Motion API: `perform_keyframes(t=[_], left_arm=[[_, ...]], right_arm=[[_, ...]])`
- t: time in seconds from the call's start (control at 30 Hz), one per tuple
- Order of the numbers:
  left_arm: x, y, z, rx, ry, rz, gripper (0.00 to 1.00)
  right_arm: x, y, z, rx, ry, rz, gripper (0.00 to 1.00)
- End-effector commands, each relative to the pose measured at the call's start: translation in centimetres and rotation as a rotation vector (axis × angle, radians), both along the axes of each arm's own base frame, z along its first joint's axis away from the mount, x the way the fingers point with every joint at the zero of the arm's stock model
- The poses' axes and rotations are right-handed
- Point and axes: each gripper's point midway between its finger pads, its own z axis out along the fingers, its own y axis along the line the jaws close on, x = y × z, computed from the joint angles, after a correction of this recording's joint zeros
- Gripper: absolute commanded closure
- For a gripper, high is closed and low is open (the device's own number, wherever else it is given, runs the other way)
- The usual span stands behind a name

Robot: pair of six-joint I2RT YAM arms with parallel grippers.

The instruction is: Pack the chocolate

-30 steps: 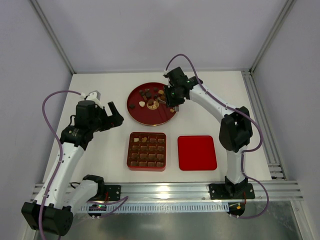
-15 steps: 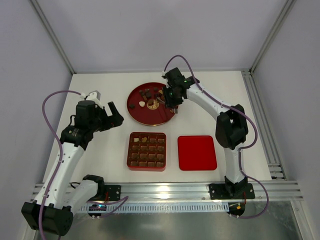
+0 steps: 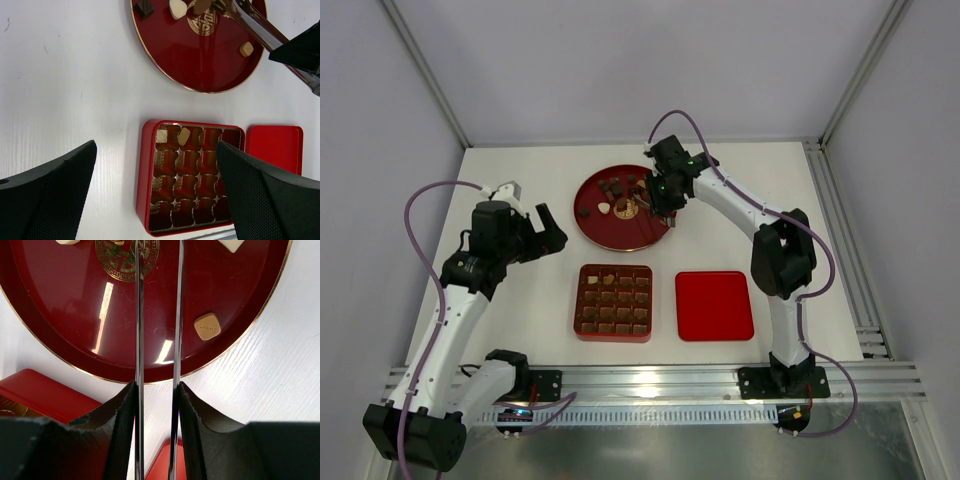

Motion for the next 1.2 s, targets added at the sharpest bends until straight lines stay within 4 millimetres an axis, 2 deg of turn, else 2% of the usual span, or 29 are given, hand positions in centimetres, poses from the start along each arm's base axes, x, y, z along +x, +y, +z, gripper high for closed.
perform_keyframes(t=[0.0,0.37,0.77,0.83,1.17], left_arm=[[0.12,-0.19,0.19,0.003,-0.011,-0.02,0.0],[0.09,-0.23,0.23,0.002,-0.012,-0.021,0.0],[0.09,-0.18,0.16,0.003,-0.011,-0.02,0.0],[0.1,-0.19,0.23,0.003,-0.012,-0.02,0.0],[0.1,-0.19,0.23,0.002,-0.012,-0.019,0.0]], right_arm=[[0.25,0.3,3.32,0.03,-0.07,0.006,0.61],[0.07,0.18,3.88,0.037,-0.078,0.001,0.6],[-0.07,0.06,3.61,0.034,-0.074,-0.001,0.61],[-0.02,0.06,3.52,0.03,-0.073,0.0,0.64],[0.12,0.2,3.72,0.037,-0.076,-0.003,0.68]])
